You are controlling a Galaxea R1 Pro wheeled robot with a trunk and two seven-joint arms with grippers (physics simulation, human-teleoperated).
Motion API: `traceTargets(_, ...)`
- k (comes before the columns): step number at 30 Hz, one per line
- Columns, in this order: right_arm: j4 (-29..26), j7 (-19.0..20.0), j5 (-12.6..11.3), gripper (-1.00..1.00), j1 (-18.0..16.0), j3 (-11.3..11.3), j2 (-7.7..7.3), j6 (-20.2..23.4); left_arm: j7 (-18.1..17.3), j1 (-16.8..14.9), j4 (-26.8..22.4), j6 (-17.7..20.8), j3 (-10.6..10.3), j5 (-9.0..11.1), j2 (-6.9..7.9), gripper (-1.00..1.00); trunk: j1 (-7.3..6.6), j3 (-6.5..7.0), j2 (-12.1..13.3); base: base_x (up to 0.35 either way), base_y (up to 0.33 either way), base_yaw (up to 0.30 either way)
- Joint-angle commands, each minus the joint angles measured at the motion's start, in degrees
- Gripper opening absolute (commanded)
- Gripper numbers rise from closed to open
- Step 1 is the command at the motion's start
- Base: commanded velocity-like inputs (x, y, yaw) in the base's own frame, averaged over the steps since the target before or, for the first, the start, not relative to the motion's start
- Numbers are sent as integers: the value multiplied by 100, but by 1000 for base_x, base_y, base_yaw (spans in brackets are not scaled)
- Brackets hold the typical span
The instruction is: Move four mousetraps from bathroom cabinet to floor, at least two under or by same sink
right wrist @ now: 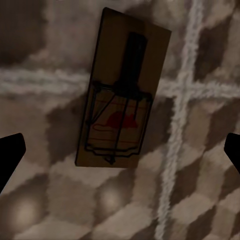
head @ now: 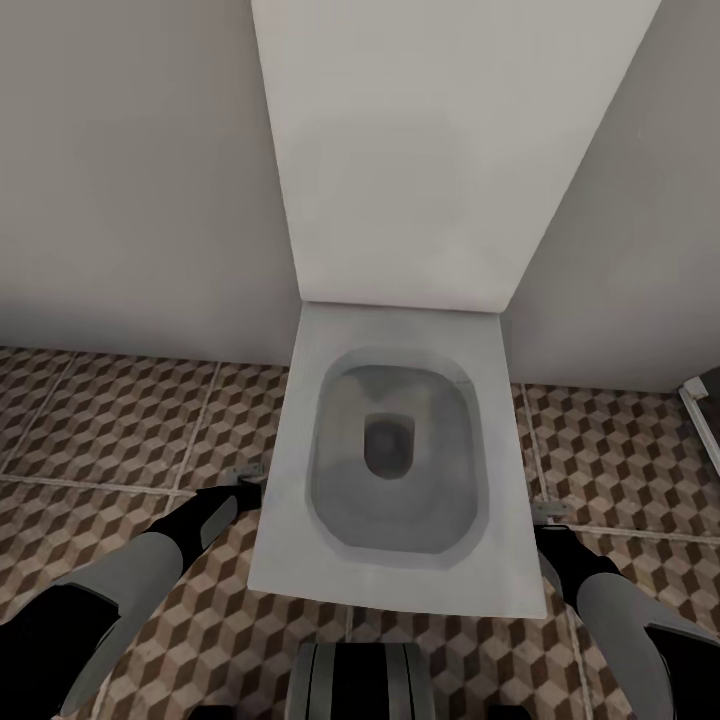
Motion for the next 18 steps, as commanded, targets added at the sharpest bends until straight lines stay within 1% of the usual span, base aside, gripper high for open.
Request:
traceTargets(1, -9, 2, 59, 100, -1, -34, 3, 32, 33, 0, -17, 28, -46, 59, 6, -100, -1, -3, -1, 0, 0, 0)
traceTargets(18, -9, 2, 68, 100, -1, -25, 11, 27, 33, 0, -18, 33, -46, 59, 6, -100, -1, -3, -1, 0, 0, 0)
